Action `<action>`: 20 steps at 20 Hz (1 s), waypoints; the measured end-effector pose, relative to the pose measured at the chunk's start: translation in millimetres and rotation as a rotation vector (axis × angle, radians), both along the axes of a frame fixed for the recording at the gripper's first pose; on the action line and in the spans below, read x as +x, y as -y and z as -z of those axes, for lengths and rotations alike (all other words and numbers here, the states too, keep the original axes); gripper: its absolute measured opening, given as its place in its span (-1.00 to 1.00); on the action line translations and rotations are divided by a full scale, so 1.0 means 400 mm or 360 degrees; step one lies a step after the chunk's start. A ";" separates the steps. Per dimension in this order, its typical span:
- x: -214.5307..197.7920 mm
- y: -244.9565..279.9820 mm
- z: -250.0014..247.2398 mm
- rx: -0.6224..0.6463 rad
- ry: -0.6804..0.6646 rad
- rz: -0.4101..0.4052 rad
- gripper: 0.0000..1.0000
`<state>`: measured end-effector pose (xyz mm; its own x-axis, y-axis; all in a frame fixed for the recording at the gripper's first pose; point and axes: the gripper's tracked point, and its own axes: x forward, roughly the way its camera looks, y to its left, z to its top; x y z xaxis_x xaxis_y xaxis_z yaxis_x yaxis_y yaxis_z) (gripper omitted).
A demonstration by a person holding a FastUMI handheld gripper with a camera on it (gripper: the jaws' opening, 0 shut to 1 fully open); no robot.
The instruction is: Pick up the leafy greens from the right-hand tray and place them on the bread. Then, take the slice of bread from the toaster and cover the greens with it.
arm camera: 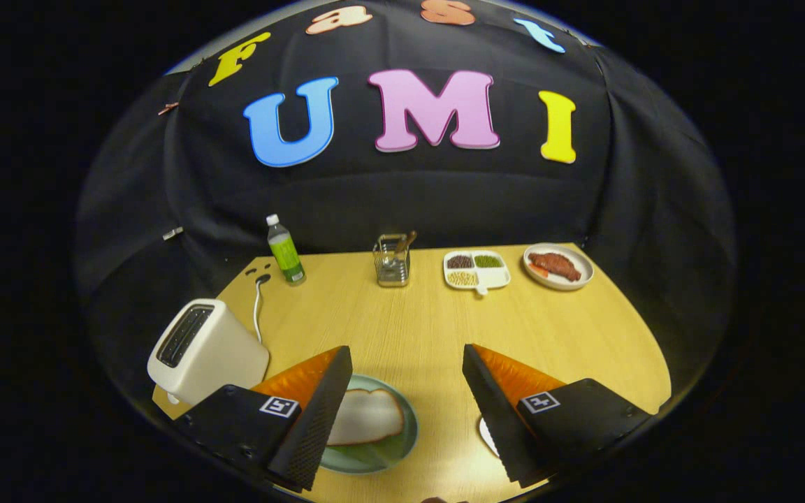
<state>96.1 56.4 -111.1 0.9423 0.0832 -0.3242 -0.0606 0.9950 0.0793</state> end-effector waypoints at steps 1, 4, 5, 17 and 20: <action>-0.003 0.018 -0.056 -0.0022 0.0090 0.0015 0.98; -0.029 0.035 -0.224 -0.0084 0.0345 0.0017 0.97; -0.042 0.041 -0.266 -0.0104 0.0406 0.0019 0.97; -0.182 0.184 -0.435 -0.0045 0.0620 -0.0099 0.97; -0.169 0.244 -0.396 -0.0076 0.0568 -0.0172 0.98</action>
<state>28.6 -41.2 47.3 0.9833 0.1813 0.0172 -0.1811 0.9834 -0.0124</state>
